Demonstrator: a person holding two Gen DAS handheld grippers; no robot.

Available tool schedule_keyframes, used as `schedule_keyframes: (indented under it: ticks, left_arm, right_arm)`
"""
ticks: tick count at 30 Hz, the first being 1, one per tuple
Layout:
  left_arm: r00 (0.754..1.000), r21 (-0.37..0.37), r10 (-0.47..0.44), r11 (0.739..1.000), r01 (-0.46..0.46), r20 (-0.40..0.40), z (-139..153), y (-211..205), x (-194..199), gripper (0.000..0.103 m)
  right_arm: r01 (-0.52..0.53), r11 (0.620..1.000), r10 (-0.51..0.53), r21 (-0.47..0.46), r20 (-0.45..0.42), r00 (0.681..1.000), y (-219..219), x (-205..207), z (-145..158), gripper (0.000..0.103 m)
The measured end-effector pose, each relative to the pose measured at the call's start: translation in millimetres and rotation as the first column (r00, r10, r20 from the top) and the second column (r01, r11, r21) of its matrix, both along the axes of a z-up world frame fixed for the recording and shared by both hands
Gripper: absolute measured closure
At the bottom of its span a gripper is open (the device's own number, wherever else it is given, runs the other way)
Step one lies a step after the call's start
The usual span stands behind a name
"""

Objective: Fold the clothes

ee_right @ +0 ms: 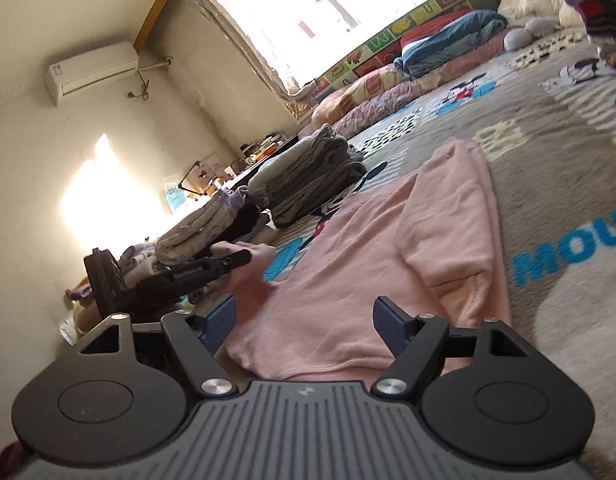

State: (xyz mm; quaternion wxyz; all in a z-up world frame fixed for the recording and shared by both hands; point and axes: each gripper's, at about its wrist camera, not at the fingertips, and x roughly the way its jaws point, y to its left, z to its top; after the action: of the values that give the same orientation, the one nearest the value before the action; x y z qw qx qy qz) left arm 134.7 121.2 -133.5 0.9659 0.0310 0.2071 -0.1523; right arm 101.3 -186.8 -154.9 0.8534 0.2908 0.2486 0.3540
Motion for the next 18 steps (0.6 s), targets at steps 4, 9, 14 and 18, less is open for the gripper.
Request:
schedule_keyframes:
  ticks: [4, 9, 14, 18]
  left_arm:
    - [0.975, 0.113, -0.202, 0.971, 0.212, -0.093, -17, -26, -6, 0.073]
    - [0.973, -0.043, -0.227, 0.973, 0.225, -0.033, -2, 6, -23, 0.054]
    - [0.999, -0.361, -0.020, 0.932, 0.031, 0.033, 12, 74, -26, 0.053]
    - [0.995, -0.554, 0.094, 0.830, -0.065, 0.024, 10, 110, -25, 0.052]
  right_arm:
    - [-0.018, 0.993, 0.031, 0.115, -0.114, 0.993, 18, 9, -13, 0.026]
    - [-0.031, 0.992, 0.056, 0.123, -0.206, 0.977, 45, 15, -28, 0.026]
    - [0.009, 0.988, 0.034, 0.153, -0.277, 0.960, 60, 28, -31, 0.026]
    - [0.083, 0.973, 0.006, 0.215, -0.385, 0.923, 71, 48, -37, 0.026]
